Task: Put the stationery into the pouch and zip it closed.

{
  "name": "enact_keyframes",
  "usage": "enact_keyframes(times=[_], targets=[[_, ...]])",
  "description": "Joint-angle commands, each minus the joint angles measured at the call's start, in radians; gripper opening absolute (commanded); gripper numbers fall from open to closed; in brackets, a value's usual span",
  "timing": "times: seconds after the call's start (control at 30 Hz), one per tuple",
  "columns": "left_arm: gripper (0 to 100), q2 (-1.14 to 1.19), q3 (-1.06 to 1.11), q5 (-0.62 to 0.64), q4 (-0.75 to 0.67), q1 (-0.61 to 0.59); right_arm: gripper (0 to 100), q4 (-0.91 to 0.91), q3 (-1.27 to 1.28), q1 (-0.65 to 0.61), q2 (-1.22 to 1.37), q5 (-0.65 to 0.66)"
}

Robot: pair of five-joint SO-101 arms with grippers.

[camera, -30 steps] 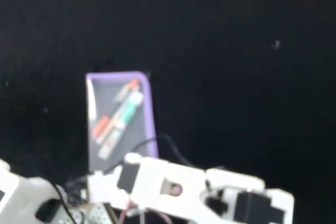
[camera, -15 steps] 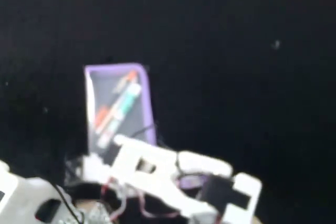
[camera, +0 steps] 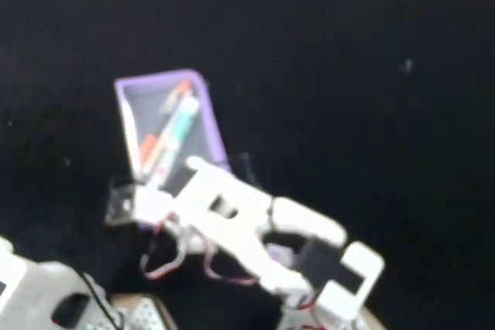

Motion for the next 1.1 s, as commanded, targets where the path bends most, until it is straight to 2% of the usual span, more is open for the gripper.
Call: enact_keyframes(times=[0.0,0.2,0.33,0.6,1.07], targets=[[19,-0.011,-0.056,0.005,0.026,0.054,19.4,0.123,-0.090,0.031,-0.124,0.003],[19,-0.011,-0.044,0.003,0.025,0.073,19.4,0.288,-0.081,0.031,-0.318,-0.002],[19,-0.011,-0.038,0.003,0.023,0.074,19.4,0.315,0.033,0.031,-0.412,-0.002],[19,-0.011,-0.038,0.003,0.025,0.074,19.4,0.075,0.326,0.029,-0.466,-0.072],[19,-0.011,-0.038,0.003,0.025,0.073,19.4,-0.229,0.507,0.037,-0.464,-0.069]])
